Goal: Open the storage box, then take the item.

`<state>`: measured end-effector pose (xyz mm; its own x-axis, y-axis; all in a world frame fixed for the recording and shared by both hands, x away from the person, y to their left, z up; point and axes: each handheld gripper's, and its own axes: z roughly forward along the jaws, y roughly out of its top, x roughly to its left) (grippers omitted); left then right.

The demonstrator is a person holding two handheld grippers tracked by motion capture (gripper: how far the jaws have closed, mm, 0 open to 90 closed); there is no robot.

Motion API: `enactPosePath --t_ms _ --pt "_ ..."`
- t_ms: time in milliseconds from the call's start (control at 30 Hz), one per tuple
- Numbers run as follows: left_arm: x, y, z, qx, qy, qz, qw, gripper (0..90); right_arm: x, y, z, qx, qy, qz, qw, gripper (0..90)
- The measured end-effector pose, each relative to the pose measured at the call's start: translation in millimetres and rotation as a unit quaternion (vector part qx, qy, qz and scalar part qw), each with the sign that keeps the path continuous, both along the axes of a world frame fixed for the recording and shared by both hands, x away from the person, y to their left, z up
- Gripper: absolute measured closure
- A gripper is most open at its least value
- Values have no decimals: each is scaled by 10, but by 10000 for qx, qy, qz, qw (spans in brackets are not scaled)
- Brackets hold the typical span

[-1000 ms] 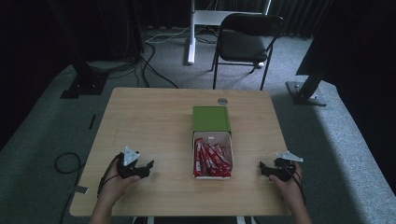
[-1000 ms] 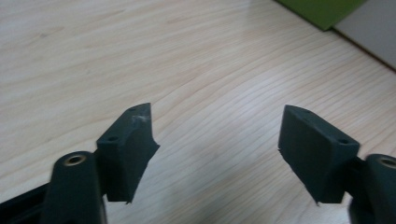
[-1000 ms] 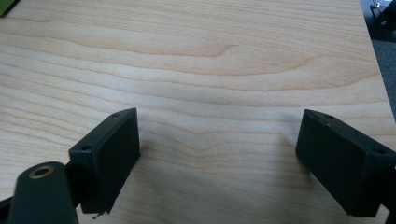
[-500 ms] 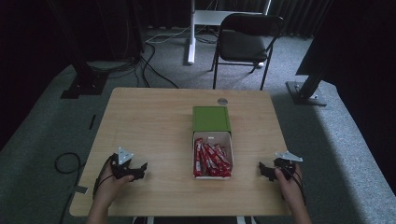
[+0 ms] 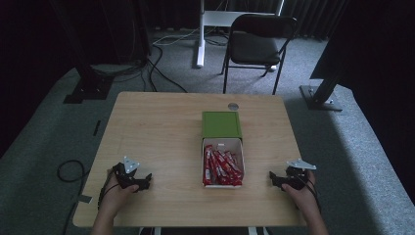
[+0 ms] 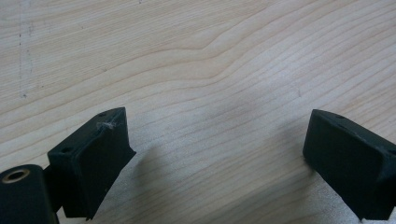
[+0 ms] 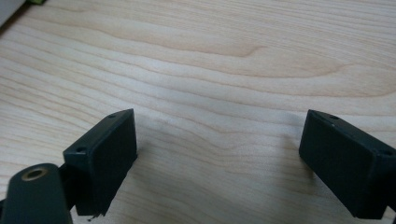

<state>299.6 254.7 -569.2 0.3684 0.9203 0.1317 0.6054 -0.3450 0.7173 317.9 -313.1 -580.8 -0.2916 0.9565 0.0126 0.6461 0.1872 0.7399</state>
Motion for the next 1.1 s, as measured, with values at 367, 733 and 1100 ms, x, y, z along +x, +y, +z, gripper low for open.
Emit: enactPosePath --t_ms 367,733,1100 --pt "27 17 -23 -472 237 430 9977 83 1 3 0 1 -2 -10 10000 105" --pt "16 6 -24 -472 230 532 9972 83 2 6 0 4 -7 -30 10000 106" --pt "16 7 -24 -474 231 533 9972 83 -14 14 17 290 12 -255 9993 108"
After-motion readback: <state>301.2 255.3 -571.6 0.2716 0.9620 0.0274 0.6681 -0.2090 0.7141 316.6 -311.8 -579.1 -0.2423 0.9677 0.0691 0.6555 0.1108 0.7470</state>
